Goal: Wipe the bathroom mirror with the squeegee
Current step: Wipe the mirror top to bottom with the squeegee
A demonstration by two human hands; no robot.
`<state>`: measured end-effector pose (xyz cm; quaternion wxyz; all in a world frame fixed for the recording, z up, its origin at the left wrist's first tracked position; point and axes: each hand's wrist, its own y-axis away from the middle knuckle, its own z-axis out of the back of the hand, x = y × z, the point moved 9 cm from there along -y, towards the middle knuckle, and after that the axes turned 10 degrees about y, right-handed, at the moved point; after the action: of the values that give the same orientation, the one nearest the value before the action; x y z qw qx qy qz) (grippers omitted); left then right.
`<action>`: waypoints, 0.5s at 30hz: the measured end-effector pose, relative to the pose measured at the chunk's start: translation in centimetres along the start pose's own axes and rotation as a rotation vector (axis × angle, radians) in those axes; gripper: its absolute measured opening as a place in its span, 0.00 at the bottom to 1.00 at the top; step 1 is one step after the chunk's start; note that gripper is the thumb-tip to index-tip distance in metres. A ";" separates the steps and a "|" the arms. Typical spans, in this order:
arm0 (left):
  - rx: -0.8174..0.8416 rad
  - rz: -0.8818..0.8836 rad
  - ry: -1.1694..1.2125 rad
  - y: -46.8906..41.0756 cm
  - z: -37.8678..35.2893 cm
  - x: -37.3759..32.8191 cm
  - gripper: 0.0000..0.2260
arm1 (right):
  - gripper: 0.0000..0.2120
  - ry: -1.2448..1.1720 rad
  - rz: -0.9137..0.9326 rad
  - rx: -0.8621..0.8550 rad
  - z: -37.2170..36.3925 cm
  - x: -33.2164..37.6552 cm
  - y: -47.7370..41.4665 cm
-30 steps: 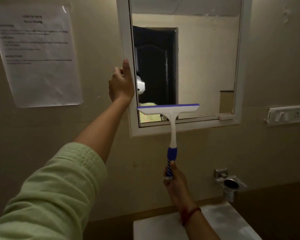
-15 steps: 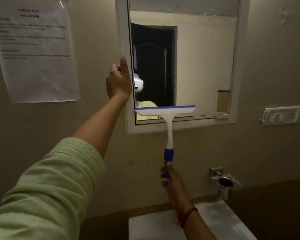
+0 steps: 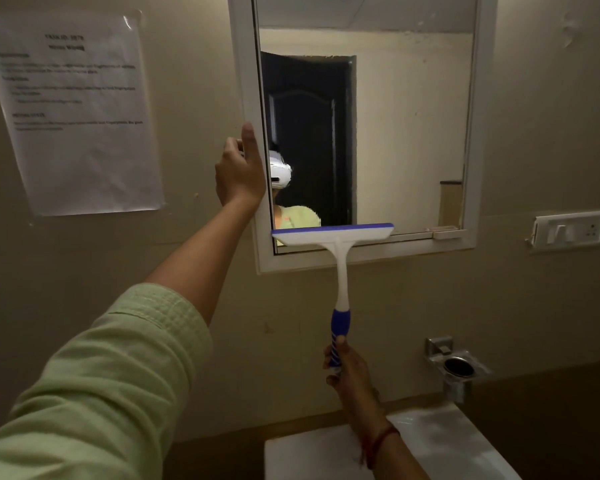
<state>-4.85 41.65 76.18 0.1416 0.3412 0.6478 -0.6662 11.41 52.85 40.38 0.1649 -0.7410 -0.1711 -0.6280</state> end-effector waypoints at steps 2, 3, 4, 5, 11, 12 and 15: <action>0.000 0.004 -0.001 0.0 0.0 0.0 0.20 | 0.14 -0.030 0.016 -0.031 0.3 0.7 -0.1; 0.000 0.004 0.005 -0.1 -0.1 0.1 0.20 | 0.14 -0.033 0.041 -0.044 0.5 1.3 -0.2; -0.001 0.003 0.014 -0.2 -0.1 0.1 0.19 | 0.14 -0.021 0.070 -0.050 0.6 2.0 -0.2; -0.001 0.003 0.021 -0.2 -0.1 0.2 0.19 | 0.15 -0.008 0.094 -0.050 0.6 2.6 -0.3; 0.002 0.004 0.013 -0.2 -0.2 0.4 0.19 | 0.15 0.022 0.081 0.006 0.5 2.1 -0.3; 0.001 0.003 0.011 -0.2 -0.2 0.4 0.19 | 0.15 0.027 0.069 0.013 0.5 1.5 -0.2; -0.001 0.002 0.005 -0.1 -0.2 0.3 0.19 | 0.16 0.061 0.046 0.040 0.5 0.1 0.1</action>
<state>-5.08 41.93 76.06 0.1408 0.3435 0.6482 -0.6649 11.90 52.95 40.38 0.1994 -0.7217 -0.1613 -0.6429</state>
